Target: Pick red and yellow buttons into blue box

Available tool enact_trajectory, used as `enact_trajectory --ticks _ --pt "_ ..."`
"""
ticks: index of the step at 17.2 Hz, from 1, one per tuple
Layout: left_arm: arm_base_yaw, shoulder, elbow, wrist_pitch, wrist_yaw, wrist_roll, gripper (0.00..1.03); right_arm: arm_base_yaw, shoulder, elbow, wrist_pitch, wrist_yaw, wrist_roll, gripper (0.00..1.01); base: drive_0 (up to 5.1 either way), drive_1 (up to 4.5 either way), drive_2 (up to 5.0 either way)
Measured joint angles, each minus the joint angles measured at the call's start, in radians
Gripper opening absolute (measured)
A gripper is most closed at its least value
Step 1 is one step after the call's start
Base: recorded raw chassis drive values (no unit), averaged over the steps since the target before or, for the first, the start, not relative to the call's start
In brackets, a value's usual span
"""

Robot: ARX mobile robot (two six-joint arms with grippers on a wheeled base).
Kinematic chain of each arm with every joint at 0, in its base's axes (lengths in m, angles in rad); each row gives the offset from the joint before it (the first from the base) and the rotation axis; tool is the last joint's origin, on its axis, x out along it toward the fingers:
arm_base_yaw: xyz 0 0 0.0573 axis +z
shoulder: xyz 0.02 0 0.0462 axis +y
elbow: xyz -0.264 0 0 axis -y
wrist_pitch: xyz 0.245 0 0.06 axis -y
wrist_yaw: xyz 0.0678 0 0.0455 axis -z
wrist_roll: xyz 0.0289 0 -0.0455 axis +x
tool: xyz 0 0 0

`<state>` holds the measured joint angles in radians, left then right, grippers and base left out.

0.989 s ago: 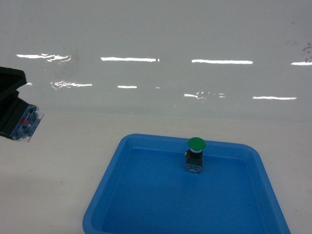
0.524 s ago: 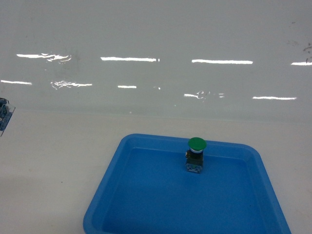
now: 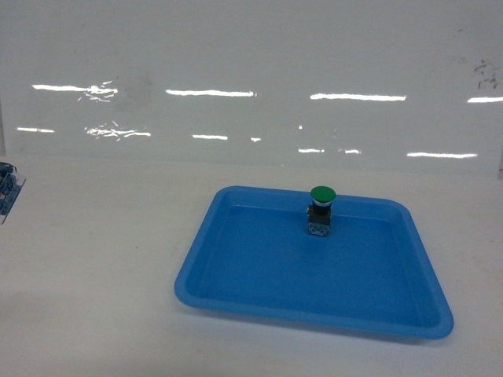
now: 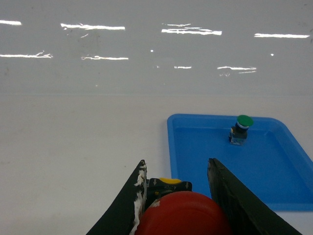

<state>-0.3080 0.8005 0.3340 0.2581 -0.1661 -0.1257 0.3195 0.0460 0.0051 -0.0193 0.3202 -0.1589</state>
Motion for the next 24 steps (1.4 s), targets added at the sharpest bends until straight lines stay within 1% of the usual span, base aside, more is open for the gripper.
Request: enact_trajectory --ticks 5,24 --pt "0.000 -0.003 0.000 0.000 -0.001 0.000 0.31 0.000 0.000 0.000 0.000 -0.002 0.000 0.29 4.4 -4.21 -0.3" --pt "0.000 -0.003 -0.002 0.000 0.000 0.001 0.31 0.000 -0.001 0.000 0.000 0.000 0.000 0.29 4.7 -3.81 -1.0"
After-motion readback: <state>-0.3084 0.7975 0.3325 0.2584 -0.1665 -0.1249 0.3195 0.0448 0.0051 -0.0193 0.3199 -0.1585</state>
